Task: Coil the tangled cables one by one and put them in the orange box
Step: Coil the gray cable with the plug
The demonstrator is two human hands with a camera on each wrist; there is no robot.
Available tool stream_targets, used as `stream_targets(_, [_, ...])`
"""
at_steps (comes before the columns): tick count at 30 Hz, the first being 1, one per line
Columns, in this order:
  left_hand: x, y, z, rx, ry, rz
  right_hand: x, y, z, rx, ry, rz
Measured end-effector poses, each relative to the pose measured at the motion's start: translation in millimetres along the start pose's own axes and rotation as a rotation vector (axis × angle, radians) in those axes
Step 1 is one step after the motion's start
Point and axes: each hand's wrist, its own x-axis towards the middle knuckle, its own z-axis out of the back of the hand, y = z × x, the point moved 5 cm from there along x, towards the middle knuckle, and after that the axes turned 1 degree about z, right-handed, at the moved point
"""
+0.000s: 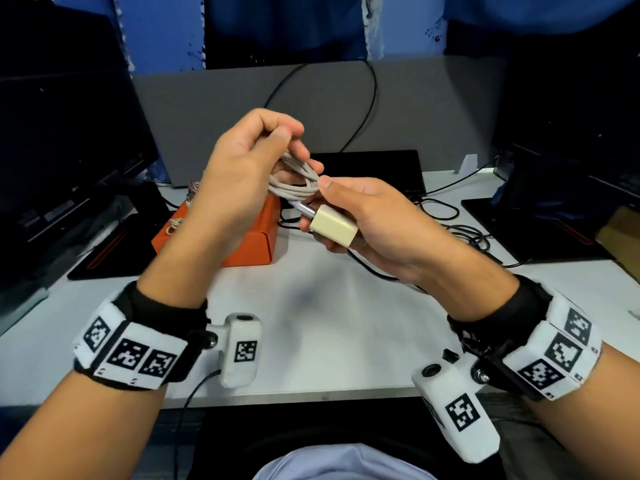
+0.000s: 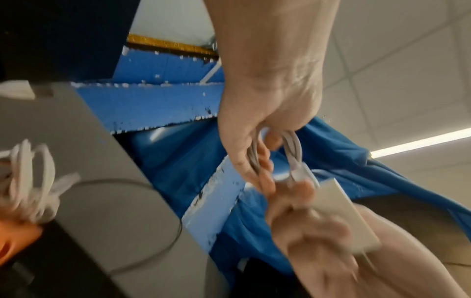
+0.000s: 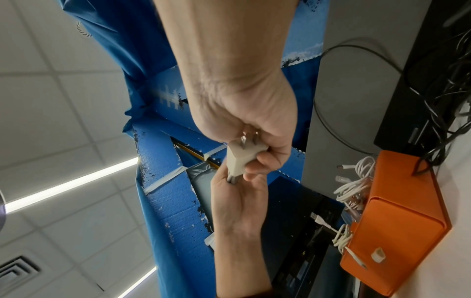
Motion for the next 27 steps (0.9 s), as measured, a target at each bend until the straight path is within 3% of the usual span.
stream_targets(3, [4,-4,17,0.357,0.140,0.043,6,0,10,-0.065,-0.089,0.067])
stream_targets(5, [3,-7,27,0.480,0.150,0.072,10,2,19,-0.124,-0.164,0.123])
stream_targets(9, [1,-6,23,0.304,0.150,0.138,11,1,23,-0.194,-0.196,0.110])
stream_targets(14, [9,3,27,0.197,0.085,0.197,13,-7,18,-0.164,-0.066,0.052])
stream_targets(24, [37,59,89,0.203,-0.227,0.321,15,-19,28,-0.426,0.034,-0.091])
stream_targets(27, [43,87,107,0.138,-0.260,0.396,13,-21,24,-0.464,0.069,-0.094])
